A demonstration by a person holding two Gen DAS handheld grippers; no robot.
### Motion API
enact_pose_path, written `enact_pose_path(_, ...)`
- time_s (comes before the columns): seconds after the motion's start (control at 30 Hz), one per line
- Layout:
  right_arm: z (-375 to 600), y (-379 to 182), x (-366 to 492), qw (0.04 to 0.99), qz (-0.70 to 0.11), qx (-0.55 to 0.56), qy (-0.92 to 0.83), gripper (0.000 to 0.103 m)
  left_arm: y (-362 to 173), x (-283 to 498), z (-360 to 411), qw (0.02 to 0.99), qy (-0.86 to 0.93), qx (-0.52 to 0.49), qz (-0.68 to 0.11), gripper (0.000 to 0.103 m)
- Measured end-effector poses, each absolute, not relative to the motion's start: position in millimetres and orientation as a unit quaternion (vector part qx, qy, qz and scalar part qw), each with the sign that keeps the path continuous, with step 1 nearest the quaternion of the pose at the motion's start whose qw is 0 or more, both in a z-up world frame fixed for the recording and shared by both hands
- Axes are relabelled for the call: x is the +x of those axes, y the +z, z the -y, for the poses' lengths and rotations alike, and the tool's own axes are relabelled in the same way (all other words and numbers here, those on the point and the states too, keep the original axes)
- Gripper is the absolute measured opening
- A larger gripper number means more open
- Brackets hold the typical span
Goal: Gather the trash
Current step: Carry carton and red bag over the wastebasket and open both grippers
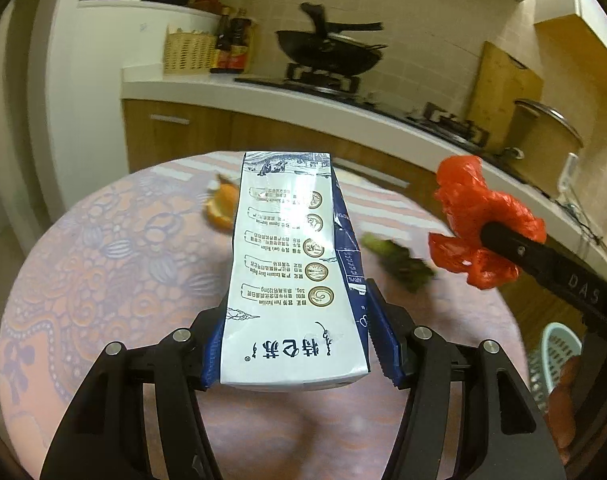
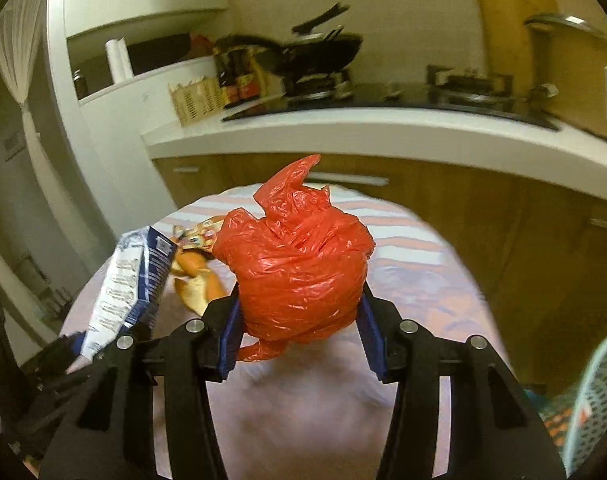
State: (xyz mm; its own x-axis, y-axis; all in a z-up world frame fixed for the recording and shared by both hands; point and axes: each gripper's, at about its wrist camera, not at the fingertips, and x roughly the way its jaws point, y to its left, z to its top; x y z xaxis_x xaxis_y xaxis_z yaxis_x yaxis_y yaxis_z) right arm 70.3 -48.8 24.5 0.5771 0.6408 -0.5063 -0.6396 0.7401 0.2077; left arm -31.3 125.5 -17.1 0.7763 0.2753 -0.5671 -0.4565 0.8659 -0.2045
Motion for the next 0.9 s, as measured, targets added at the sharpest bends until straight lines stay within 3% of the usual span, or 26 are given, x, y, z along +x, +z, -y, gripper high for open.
enact_pose_path(0.5,194.1,37.9,45.5,0.941,-0.250,0.022,0.228,0.047,20.5,14.8,8.9,0.954,0.042,-0.122,-0.269,0.058)
enact_pose_path(0.9,326.7,11.9,53.4,0.954,-0.277,0.073,0.088,0.047,8.8,77.1,120.0,0.937,-0.090,-0.092,-0.323,0.058)
